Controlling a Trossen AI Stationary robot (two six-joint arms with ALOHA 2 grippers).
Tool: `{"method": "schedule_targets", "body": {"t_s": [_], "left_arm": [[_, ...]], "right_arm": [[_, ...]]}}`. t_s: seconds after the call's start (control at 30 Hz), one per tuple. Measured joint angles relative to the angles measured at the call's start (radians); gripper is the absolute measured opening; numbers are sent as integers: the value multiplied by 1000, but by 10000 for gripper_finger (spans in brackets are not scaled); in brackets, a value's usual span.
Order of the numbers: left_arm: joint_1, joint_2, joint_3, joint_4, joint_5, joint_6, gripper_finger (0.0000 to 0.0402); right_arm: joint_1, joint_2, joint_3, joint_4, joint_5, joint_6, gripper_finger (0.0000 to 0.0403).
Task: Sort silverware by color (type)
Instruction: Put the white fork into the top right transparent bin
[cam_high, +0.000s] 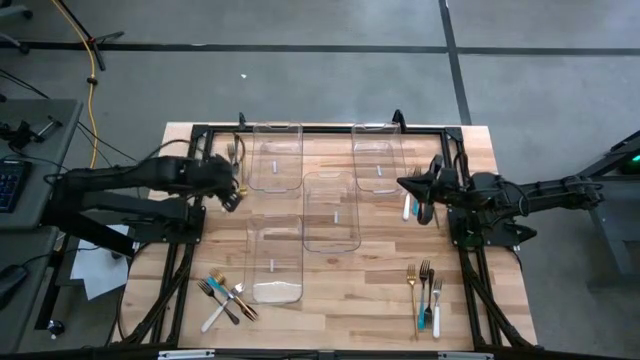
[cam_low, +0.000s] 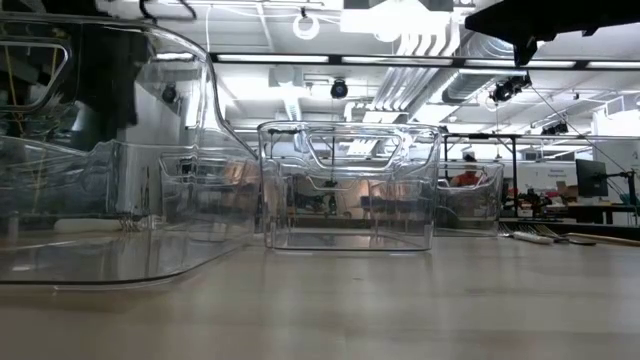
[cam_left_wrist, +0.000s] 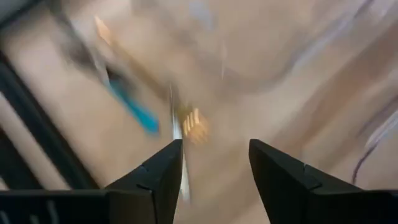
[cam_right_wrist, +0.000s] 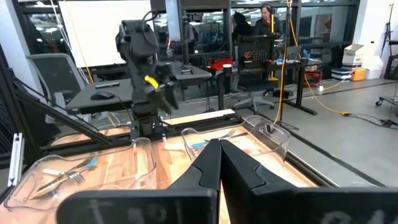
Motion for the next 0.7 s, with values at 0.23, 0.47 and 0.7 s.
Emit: {"method": "schedule_targets", "body": {"t_s": [0.23, 0.47, 0.7], "left_arm": [[-9, 115, -84, -31, 137, -51, 171], [-44, 145, -196, 65, 149, -66, 171], [-46, 162, -245, 144, 116, -67, 171]], "right_arm": [[0, 0, 0, -53, -1, 57, 0], [0, 0, 0, -87, -2, 80, 0], [0, 0, 0, -86, -3, 79, 0]]}}
